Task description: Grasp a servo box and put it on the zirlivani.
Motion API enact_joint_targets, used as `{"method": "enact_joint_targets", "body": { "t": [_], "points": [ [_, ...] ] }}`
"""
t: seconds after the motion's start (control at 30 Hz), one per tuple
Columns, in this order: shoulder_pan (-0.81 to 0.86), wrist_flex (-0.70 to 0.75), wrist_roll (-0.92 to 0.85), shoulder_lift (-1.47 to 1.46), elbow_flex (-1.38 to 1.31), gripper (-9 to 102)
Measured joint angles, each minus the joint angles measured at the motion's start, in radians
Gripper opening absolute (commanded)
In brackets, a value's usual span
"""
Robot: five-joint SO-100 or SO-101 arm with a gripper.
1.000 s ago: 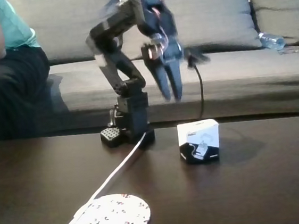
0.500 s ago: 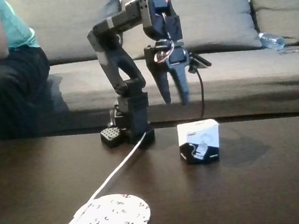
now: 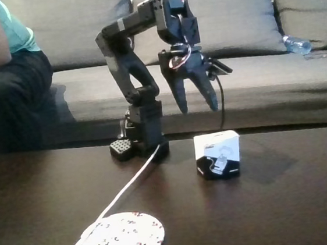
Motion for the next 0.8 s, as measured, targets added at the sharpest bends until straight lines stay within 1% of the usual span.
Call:
{"method": "enact_joint_targets", "body": {
  "t": [0.13,0.27,0.43,0.5,0.63,0.8],
  "points": [
    [-0.057,0.000,0.098,0.000,0.000,44],
    [-0.158,-0.005,0.216,0.000,0.008,44],
    [-0.275,-0.078,0.333,0.000,0.167,44],
    [-0.279,-0.091,0.350,0.000,0.213,44],
    [-0.282,-0.092,0.368,0.008,0.216,45],
    [-0.225,-0.117,0.333,0.098,0.222,52]
  ]
}}
